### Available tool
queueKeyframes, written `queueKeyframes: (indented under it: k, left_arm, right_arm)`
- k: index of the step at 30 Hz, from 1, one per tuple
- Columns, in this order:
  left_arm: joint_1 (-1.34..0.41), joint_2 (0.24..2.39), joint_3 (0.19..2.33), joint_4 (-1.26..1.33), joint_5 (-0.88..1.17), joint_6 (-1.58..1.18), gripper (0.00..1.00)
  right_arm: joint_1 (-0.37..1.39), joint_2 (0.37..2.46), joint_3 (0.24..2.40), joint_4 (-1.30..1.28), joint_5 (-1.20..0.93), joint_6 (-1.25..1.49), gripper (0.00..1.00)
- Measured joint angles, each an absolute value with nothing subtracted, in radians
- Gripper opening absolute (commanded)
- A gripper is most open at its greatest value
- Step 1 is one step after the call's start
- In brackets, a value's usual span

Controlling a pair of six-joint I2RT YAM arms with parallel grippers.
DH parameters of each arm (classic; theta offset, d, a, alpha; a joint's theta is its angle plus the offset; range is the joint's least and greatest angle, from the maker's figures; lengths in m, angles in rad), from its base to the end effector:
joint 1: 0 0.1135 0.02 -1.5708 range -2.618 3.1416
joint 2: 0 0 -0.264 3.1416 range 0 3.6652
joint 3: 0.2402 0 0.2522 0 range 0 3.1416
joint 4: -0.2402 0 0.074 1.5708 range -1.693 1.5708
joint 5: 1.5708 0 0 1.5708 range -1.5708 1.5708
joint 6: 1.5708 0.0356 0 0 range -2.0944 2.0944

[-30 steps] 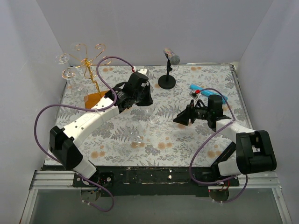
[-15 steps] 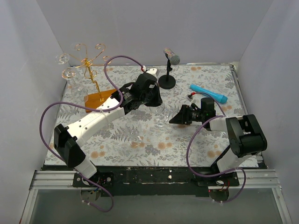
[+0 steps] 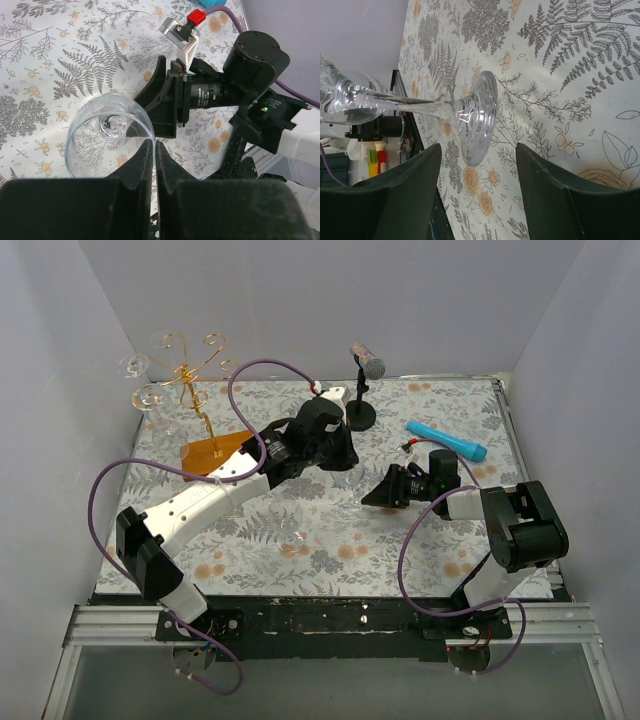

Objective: Place the wine glass upside down on the wine glass rack
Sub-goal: Pick up the wine glass at the center of the board.

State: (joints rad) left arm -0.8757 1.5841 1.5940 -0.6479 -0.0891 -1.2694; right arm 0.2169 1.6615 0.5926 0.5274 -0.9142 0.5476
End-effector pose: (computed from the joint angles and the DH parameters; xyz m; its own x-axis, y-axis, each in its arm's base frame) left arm 0.2303 -0.2712 0.3747 -0.8000 -0.5258 -0.2891 -0.1508 0.6425 -0.7513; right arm 0.2834 0.0913 0.1412 -0.8432 0.1396 -0.5191 -0.4160 0.4420 0.7947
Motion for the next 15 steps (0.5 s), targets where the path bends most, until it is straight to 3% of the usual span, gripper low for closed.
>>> queueKeyframes:
  k: [7, 15]
  left_arm:
    - [-0.896, 1.589, 1.604, -0.642, -0.081, -1.28, 0.0]
    - [-0.905, 1.596, 1.608, -0.642, -0.078, -1.279, 0.0]
  right_arm:
    - [0.217, 1.665, 0.593, 0.546, -0.928, 0.573, 0.54]
    - [0.213, 1.678, 0.593, 0.577, -0.949, 0.613, 0.22]
